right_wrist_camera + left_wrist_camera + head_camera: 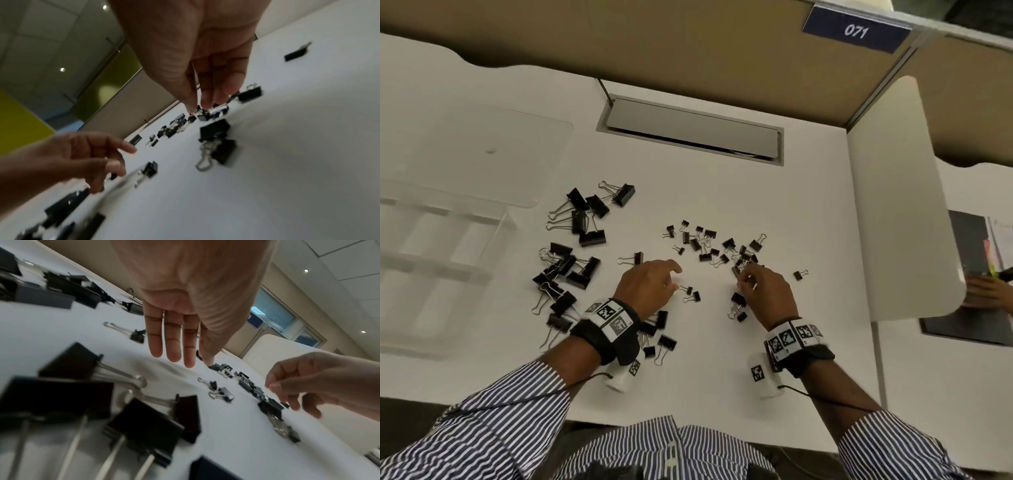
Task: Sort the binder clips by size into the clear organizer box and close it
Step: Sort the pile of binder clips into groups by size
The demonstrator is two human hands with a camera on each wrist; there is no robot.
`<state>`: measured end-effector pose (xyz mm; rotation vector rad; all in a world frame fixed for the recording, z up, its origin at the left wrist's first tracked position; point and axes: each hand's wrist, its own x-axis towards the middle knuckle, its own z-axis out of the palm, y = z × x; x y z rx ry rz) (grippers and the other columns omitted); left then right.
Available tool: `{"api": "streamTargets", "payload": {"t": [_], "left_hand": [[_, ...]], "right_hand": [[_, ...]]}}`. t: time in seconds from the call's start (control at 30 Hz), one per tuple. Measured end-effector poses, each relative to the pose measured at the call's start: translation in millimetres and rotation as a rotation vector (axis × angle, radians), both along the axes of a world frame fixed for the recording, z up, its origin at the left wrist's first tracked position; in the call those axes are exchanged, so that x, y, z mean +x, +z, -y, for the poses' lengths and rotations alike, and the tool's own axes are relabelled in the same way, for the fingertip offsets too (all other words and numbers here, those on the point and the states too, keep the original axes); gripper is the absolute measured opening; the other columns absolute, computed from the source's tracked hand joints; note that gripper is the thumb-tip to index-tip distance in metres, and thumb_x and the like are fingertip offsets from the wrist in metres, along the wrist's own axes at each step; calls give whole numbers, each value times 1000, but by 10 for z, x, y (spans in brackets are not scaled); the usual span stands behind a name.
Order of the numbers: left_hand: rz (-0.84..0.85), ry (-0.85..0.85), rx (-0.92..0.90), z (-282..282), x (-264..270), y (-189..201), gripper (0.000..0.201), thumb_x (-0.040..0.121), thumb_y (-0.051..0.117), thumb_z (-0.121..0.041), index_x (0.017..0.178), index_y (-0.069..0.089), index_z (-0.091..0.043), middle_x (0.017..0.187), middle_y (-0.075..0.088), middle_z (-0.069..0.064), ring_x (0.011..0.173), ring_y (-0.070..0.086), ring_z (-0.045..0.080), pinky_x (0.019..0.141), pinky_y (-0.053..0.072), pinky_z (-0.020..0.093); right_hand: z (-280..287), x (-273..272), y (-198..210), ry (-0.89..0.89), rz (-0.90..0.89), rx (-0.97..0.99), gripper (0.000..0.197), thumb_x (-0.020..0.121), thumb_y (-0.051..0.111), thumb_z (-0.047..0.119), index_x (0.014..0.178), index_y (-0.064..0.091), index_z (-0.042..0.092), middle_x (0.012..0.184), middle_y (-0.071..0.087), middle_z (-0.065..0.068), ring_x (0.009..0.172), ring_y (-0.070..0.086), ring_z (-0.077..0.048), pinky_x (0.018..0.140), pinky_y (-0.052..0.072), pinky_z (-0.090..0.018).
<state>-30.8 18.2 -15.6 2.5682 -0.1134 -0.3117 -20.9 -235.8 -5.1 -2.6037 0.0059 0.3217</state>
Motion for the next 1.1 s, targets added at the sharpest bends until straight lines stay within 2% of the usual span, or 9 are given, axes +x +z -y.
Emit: {"api": "streamTargets", "payload": {"t": [0.03, 0.13, 0.2, 0.37, 0.5, 0.63, 0.77, 0.9, 1.1], "left_hand": [[-2, -12, -1, 37, -1, -5, 26, 88, 66, -28, 113, 63, -31, 88, 66, -11, 85, 60, 10, 74, 49, 28], [-23, -34, 5, 96, 1, -17, 26, 88, 66, -29, 114, 63, -31, 90, 66, -11, 88, 61, 11, 76, 50, 29], [-31, -45, 7, 98, 2, -18, 26, 88, 66, -29, 114, 63, -30, 92, 67, -10, 89, 62, 13, 77, 50, 29], [-24, -34, -12, 3, -36, 6, 27, 88, 67, -28, 115, 62, -29, 91, 66, -9, 88, 61, 13, 79, 50, 31], [-40, 4, -23, -179, -55, 14, 26, 88, 67, -30, 114, 62, -30, 88, 65, -11, 83, 59, 11, 78, 52, 33], [-54, 25, -50, -374, -118, 11, 24, 88, 67, -31, 112, 63, -30, 84, 64, -11, 81, 59, 9, 75, 52, 31], [-75, 36, -71, -569, -167, 27, 24, 88, 66, -31, 111, 63, -30, 83, 64, -12, 81, 60, 9, 77, 54, 34], [-73, 36, -89, -750, -193, 65, 32, 89, 65, -30, 121, 60, -28, 84, 66, -10, 79, 61, 10, 74, 53, 31], [-72, -44, -91, -1040, -228, 90, 36, 90, 63, -33, 125, 57, -27, 88, 67, -8, 87, 63, 15, 77, 51, 31]], "right_hand": [[30, -67, -7, -11, -39, -48, 6, 89, 61, 30, 85, 56, 30, 83, 59, 10, 80, 60, -18, 64, 40, -28], [14, -256, -48, 12, -93, -169, 35, 85, 62, 59, 97, 53, 27, 86, 55, 10, 77, 59, -18, 64, 44, -30], [-42, -308, -72, 20, -95, -199, 43, 85, 59, 62, 104, 51, 25, 94, 59, 5, 80, 62, -22, 66, 48, -32], [-169, -284, -147, 42, -49, -203, 32, 91, 57, 44, 108, 48, 18, 106, 60, -2, 86, 61, -25, 67, 46, -33], [-241, -252, -127, 68, -30, -201, 24, 87, 59, 35, 105, 51, 21, 105, 55, 1, 87, 59, -22, 65, 48, -32], [-412, -179, -4, 127, -19, -107, 20, 84, 60, 29, 102, 52, 25, 107, 52, 6, 88, 57, -19, 66, 42, -30], [-780, -44, 113, 219, 38, -8, 31, 83, 65, 27, 112, 51, 27, 113, 56, 8, 92, 58, -14, 71, 48, -31], [-1246, 121, 115, 300, 62, -22, 44, 82, 69, 22, 119, 46, 30, 113, 59, 7, 98, 58, -15, 77, 52, -35], [-1734, 299, -31, 318, 11, -99, 51, 78, 65, 8, 115, 42, 33, 107, 61, 7, 97, 60, -19, 71, 55, -42]]}}
